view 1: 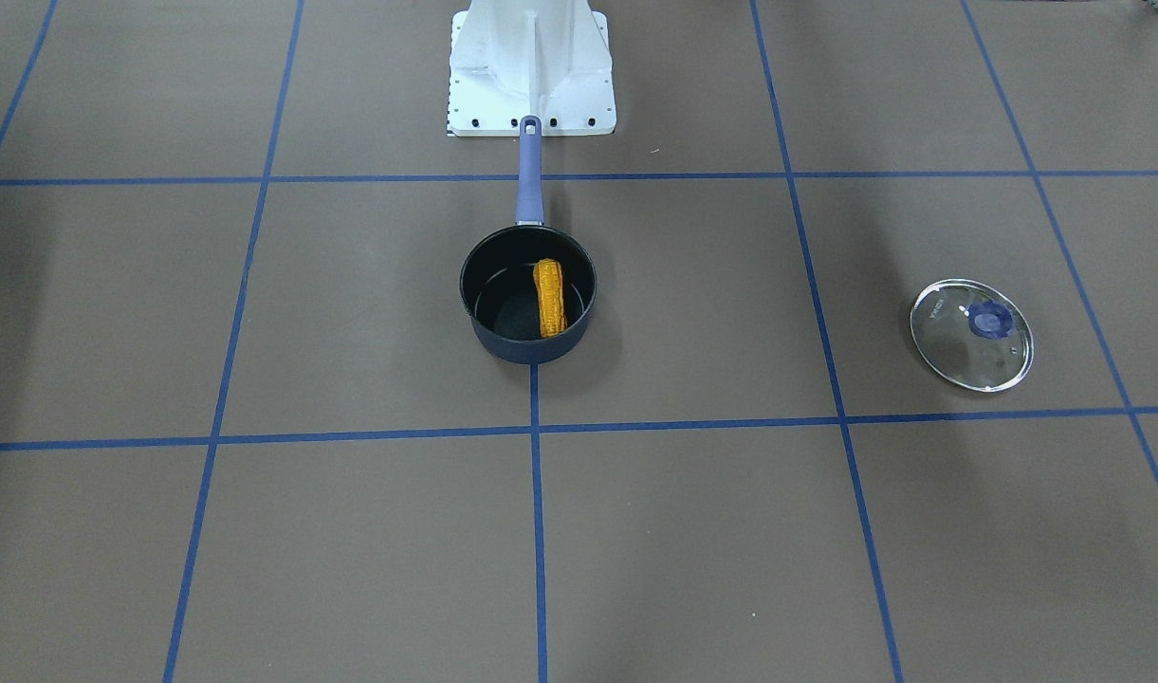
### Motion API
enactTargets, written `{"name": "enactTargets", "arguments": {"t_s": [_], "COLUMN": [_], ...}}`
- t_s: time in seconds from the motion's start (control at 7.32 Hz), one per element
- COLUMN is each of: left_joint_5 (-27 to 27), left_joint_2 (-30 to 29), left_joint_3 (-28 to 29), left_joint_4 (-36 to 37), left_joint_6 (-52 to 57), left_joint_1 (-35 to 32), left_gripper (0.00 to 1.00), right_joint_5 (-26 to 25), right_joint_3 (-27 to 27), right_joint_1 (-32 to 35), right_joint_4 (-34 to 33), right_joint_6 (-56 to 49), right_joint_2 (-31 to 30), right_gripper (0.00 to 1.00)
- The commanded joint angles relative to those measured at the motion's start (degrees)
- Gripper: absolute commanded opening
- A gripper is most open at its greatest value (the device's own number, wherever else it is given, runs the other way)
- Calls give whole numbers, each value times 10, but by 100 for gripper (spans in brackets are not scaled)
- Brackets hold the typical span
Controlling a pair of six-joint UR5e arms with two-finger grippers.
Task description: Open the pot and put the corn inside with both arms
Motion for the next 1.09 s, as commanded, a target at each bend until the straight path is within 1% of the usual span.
{"name": "enactTargets", "arguments": {"t_s": [0.0, 0.14, 0.27, 0.41, 0.55, 0.68, 0.96], "left_joint_5": [-1, -1, -1, 0, 0, 0, 0], "left_joint_2": [8, 16, 49, 83, 99, 113, 136], "left_joint_3": [-3, -21, -58, -122, -186, -215, -235], "left_joint_4": [-4, -1, -1, 19, 65, 88, 88], "left_joint_6": [0, 0, -2, -9, -25, -25, -24], "left_joint_1": [-2, -3, -4, -3, -4, -4, -4], "left_gripper": [98, 98, 98, 98, 98, 98, 98], "right_joint_5": [1, 2, 1, 1, 1, 1, 1], "right_joint_3": [7, 16, 27, 26, 26, 27, 28], "right_joint_1": [8, 8, 8, 8, 8, 8, 8], "right_joint_4": [4, 5, 4, 5, 5, 5, 5], "right_joint_6": [0, 0, 0, 0, 0, 0, 0], "right_joint_2": [-18, -28, -34, -34, -34, -34, -34], "right_gripper": [100, 100, 100, 100, 100, 100, 100]}}
